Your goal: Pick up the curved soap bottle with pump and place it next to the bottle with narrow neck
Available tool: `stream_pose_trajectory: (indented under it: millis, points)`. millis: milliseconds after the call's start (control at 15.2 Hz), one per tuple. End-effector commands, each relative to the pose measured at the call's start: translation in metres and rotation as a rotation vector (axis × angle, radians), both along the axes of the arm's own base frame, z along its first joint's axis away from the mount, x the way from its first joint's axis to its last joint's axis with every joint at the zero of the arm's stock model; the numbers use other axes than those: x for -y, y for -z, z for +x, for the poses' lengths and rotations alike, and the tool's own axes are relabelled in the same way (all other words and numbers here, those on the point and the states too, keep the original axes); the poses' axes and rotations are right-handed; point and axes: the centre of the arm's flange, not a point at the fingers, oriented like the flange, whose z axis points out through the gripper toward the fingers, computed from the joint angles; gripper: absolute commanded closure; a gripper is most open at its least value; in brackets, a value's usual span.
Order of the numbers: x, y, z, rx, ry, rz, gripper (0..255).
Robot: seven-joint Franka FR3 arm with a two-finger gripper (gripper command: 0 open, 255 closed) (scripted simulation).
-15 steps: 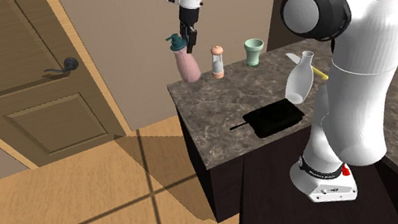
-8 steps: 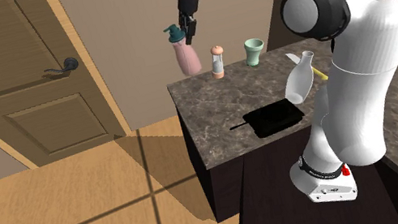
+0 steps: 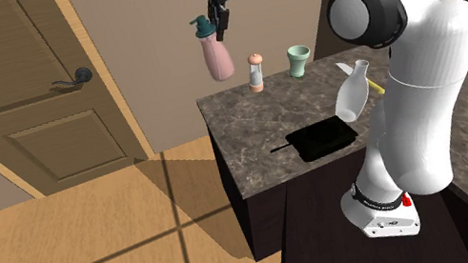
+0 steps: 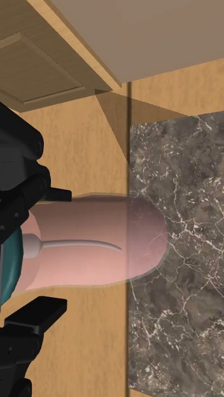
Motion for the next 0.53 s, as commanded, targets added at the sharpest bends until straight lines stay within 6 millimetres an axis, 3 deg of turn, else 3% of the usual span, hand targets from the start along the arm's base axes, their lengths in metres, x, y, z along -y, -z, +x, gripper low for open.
stream_pose_trajectory:
  millis: [0,462]
  points:
    - [0.001,-0.012,0.001,0.000,0.000,0.000,255]
    - [0.001,-0.049,0.001,0.000,0.000,0.000,255]
